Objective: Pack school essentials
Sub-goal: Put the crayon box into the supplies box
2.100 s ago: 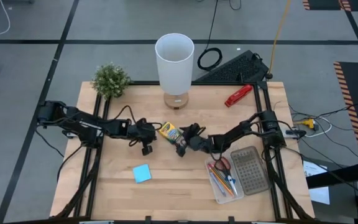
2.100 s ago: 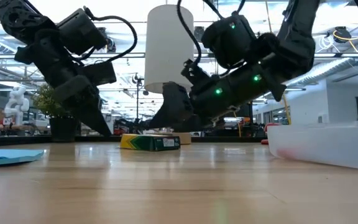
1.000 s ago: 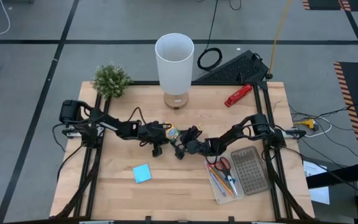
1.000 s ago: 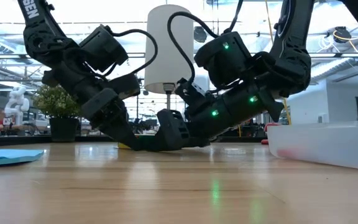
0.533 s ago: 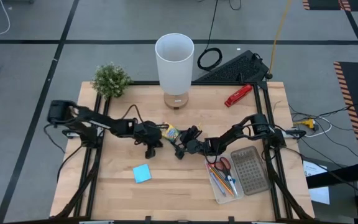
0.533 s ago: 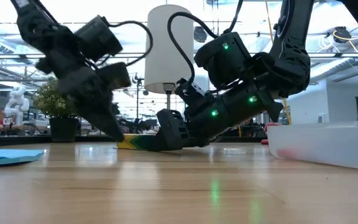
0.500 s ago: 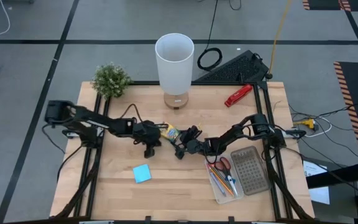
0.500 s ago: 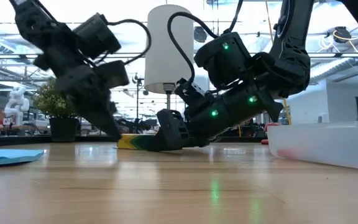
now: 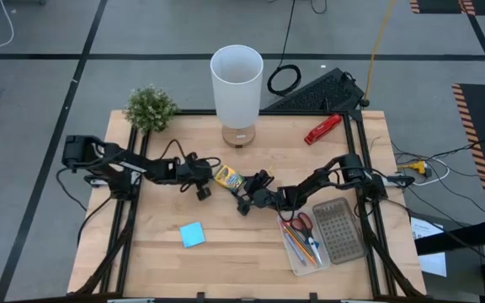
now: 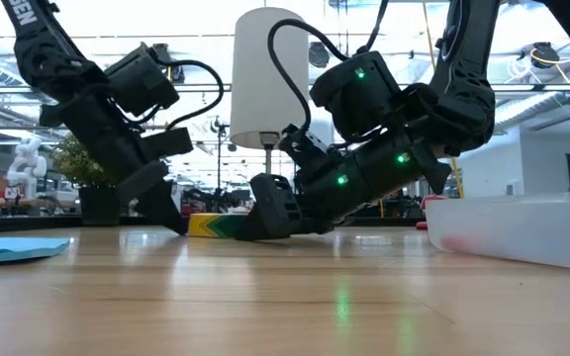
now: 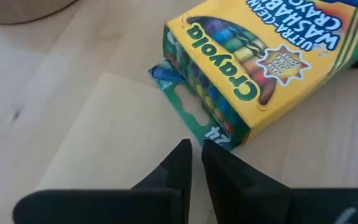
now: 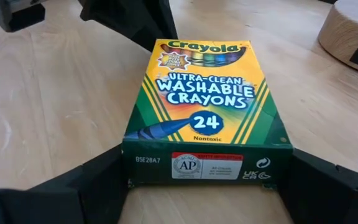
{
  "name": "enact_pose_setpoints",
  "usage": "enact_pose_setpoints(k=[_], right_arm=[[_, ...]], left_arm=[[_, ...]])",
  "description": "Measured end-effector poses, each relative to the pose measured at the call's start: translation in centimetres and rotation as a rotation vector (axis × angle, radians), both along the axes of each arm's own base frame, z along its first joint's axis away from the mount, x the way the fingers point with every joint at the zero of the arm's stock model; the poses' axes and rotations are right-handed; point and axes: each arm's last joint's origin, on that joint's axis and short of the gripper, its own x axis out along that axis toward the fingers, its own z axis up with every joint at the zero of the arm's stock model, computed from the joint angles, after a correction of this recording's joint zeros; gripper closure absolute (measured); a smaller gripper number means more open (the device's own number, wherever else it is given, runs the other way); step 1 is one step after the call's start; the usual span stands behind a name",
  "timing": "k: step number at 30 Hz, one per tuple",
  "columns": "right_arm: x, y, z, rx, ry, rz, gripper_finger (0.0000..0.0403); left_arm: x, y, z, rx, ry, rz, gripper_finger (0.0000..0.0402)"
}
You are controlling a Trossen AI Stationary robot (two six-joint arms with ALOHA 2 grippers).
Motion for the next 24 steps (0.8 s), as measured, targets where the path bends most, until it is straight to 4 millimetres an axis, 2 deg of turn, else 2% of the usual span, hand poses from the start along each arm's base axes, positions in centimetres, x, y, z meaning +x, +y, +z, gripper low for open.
enact_pose_setpoints(k=[24], right_arm=[[0.3, -1.3, 0.1, 0.015, -0.003, 0.041, 0.0059]], left_arm=[[0.5, -0.4, -0.2, -0.039, -0.023, -0.084, 0.0355]])
